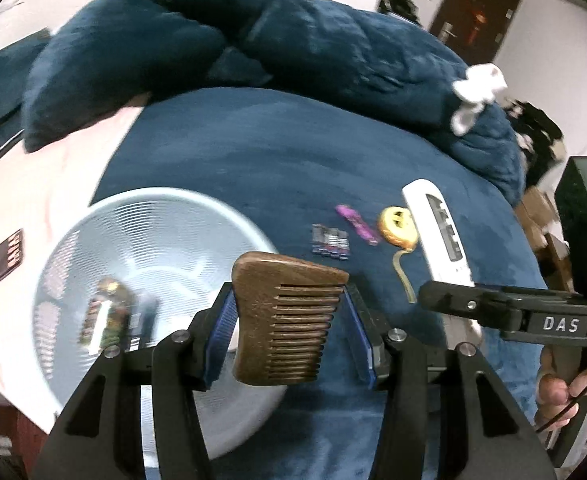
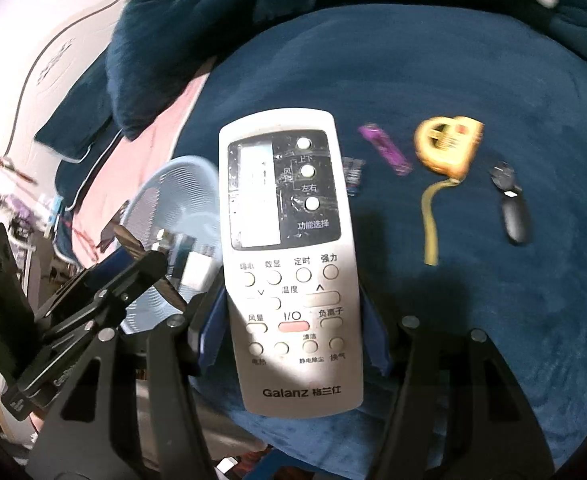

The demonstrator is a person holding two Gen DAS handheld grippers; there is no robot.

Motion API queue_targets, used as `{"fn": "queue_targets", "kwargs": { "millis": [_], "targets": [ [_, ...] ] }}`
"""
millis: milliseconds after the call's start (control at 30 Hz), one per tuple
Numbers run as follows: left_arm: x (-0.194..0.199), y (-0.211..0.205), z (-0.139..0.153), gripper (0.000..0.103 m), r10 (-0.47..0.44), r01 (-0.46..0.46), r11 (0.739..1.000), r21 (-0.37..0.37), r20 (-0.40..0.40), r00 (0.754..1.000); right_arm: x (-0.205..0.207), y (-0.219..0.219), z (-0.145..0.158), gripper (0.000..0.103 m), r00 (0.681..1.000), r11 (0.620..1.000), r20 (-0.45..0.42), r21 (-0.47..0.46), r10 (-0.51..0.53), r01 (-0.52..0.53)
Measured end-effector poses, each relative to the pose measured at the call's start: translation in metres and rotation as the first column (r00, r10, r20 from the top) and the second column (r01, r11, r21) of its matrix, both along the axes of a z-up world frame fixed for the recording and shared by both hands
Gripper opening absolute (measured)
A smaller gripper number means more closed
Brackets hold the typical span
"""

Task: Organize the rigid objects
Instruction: 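Carry comb in left tool and remote in right tool over basket, then open left tool releasing comb while right tool releases remote into basket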

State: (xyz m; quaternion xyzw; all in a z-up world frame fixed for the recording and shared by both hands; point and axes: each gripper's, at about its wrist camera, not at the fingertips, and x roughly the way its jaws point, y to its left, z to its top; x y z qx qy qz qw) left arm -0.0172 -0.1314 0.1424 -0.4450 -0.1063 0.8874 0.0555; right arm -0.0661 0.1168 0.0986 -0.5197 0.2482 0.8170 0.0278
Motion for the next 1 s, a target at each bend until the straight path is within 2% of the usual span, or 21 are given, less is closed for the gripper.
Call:
{"fn": "queue_targets", "kwargs": {
  "millis": [200,400,567,867,900,933,967,1000],
  "targets": [
    [0.012,-0.043,-0.012,0.053,0.104,-0.104,0.995,-0.011,0.031,0.994,-0.028,-0.042,-0.005,0.060,0.995,0.995,0.002,-0.003,0.097,-0.097],
    [0.016,-0.068,-0.027,0.053,0.169,-0.169,0.986,-0.006,0.070,0.983,-0.048,-0.073,-0.013,0.060,0.987,0.986,-0.005,-0.037,0.162,-0.162],
    [0.016,-0.076,-0.040,0.053,0.187,-0.187,0.982,-0.013,0.112,0.976,-0.061,-0.084,-0.025,0.060,0.986,0.981,0.002,-0.100,0.168,-0.167],
    [0.015,-0.079,-0.047,0.054,0.208,-0.205,0.978,-0.031,0.144,0.968,-0.070,-0.089,-0.041,0.062,0.982,0.974,0.038,-0.139,0.188,-0.181],
    [0.015,-0.079,-0.047,0.062,0.214,-0.211,0.977,-0.041,0.147,0.966,-0.070,-0.089,-0.041,0.062,0.981,0.971,0.039,-0.152,0.190,-0.182],
    [0.015,-0.079,-0.046,0.078,0.221,-0.216,0.975,-0.050,0.148,0.964,-0.070,-0.088,-0.040,0.067,0.980,0.969,0.032,-0.164,0.194,-0.186],
    [0.015,-0.079,-0.045,0.086,0.234,-0.226,0.972,-0.066,0.145,0.961,-0.070,-0.089,-0.039,0.071,0.980,0.967,0.026,-0.167,0.198,-0.191],
    [0.015,-0.080,-0.044,0.097,0.240,-0.231,0.970,-0.076,0.142,0.960,-0.069,-0.088,-0.036,0.085,0.980,0.968,0.017,-0.162,0.199,-0.193]
  ]
}}
